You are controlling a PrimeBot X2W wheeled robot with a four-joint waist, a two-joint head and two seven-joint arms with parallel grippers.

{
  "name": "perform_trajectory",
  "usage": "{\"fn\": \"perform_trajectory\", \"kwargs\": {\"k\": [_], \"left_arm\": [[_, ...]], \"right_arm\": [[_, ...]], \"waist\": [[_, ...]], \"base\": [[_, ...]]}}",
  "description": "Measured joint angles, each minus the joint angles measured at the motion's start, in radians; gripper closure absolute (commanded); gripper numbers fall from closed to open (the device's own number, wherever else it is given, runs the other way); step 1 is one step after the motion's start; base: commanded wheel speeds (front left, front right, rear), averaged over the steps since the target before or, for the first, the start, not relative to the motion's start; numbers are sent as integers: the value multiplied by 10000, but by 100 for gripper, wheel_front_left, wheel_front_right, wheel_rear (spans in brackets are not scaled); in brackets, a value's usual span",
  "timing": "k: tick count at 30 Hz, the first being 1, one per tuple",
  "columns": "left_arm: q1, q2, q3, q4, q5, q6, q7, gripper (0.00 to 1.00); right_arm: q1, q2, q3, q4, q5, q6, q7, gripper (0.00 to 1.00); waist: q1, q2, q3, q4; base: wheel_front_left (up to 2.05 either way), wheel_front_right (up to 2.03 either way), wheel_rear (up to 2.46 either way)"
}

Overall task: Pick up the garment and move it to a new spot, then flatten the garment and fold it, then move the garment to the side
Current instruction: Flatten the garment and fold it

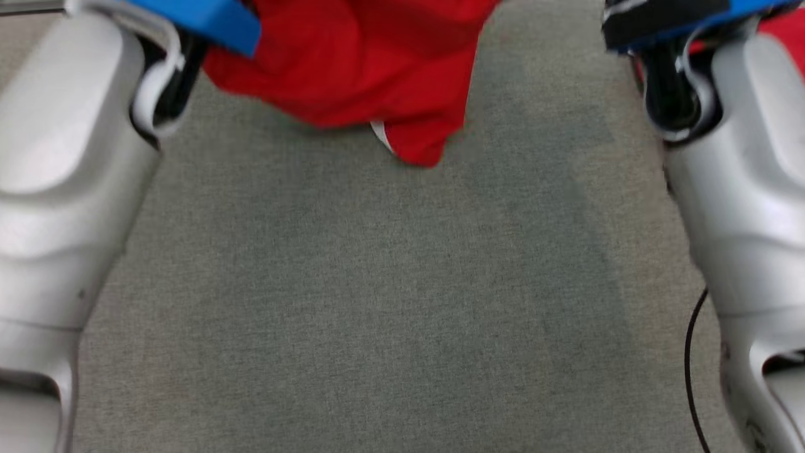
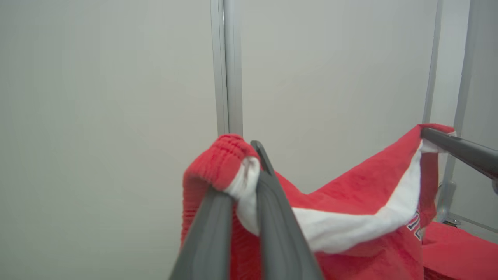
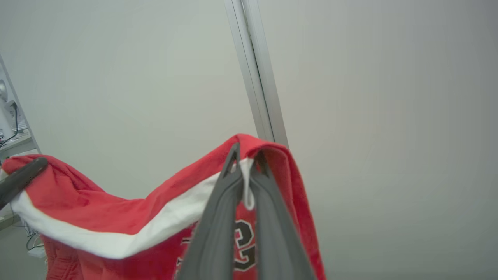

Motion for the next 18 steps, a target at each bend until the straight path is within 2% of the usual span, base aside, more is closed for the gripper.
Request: {"fn": "perform_trajectory", "kwargs": {"k": [5,10,15,18], "left_arm": [[-2596,-40,-420,966,-660,0,15,100],[-4285,-125,-731,1513,-1149,0,-40,100],[-4591,-56,-790,1329,-1390,0,-61,100],[-3922,33,-731,1089,-1478,0,-67,100]], "right_arm": [[-2849,-2,-236,1302,462,0,117,100],[-4712,-98,-324,2107,836,0,58,100],[-5132,-255,244,2428,1126,0,-25,100],[-4708,-307,531,2564,1400,0,-48,100]], "waist": [[3,2,733,40],[-1,1,1058,153],[-2,0,1207,223],[-2,0,1237,287]], "base": [[0,0,0],[0,0,0],[0,0,0],[0,0,0]]}}
